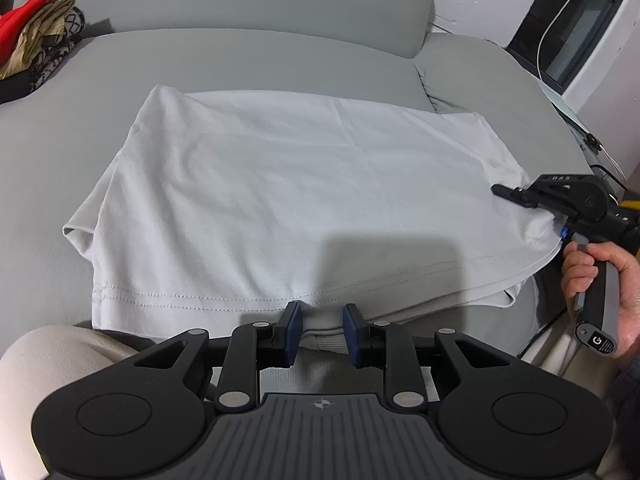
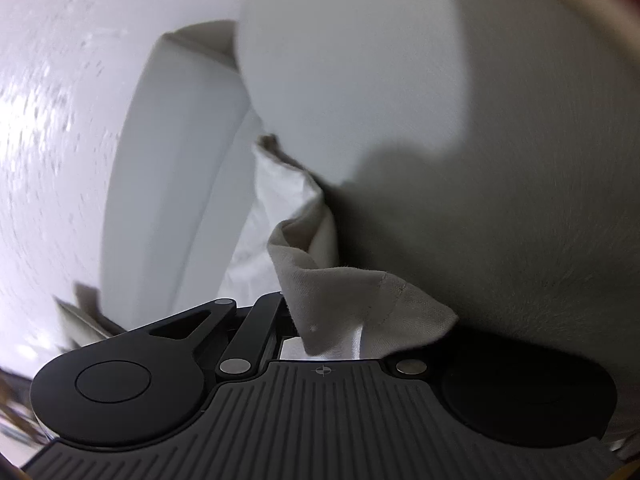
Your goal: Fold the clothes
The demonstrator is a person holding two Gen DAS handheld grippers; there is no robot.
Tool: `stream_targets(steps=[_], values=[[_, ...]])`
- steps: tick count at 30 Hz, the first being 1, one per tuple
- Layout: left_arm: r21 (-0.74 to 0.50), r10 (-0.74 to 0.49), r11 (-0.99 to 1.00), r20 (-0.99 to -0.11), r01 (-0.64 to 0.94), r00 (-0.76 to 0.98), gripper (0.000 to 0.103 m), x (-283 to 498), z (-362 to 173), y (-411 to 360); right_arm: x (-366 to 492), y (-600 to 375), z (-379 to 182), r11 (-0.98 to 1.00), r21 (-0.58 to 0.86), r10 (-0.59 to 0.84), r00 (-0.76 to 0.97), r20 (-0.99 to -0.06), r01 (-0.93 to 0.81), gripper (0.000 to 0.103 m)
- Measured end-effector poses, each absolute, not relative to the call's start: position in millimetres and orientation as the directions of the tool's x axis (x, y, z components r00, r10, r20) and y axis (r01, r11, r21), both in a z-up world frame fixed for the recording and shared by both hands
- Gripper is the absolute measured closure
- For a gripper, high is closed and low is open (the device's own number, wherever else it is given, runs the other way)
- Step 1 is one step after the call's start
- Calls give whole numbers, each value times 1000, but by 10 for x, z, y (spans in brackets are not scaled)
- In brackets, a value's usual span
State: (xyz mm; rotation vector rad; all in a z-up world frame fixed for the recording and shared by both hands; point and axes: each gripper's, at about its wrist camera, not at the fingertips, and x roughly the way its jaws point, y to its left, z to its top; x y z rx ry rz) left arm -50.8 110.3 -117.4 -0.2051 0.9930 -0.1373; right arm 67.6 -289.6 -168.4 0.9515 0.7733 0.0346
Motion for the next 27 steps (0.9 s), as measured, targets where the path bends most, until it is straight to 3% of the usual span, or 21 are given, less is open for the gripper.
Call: stream_targets(steps=[5,10,13,18,21,23,26,27], values=[[-235,-200,972,-820,4,537,81,-466,-1064,1127,758,-2320,-1032,878,433,164,721,-673,204,100],[-332,-191,938,-733,-99,653,81,-652,-681,1511,718,-1310,-348,993,110,93,783,-616,-32,100],[-400,-136,892,-682,-211,719,81,-854,-510,1936,541,-560,-154,981,-25,145,805,-575,-194,100],[-462,-30,802,-664,-379,747,81,-1137,-540,2544,653,490,-546,888,-98,278,693,-665,-449,99],[-492,-25,753,-685,-437,728,81,-1195,-669,2725,550,875,-1027,810,-154,260,583,-770,-565,99],[-508,-41,736,-693,-447,720,81,-1218,-735,2762,318,942,-1182,794,-204,226,589,-776,-573,97],[-526,-71,731,-692,-434,719,81,-1220,-798,2787,281,969,-1154,795,-196,220,574,-789,-574,89],[-532,-80,730,-691,-430,718,81,-1207,-816,2792,315,992,-1129,801,-182,216,560,-800,-570,80]])
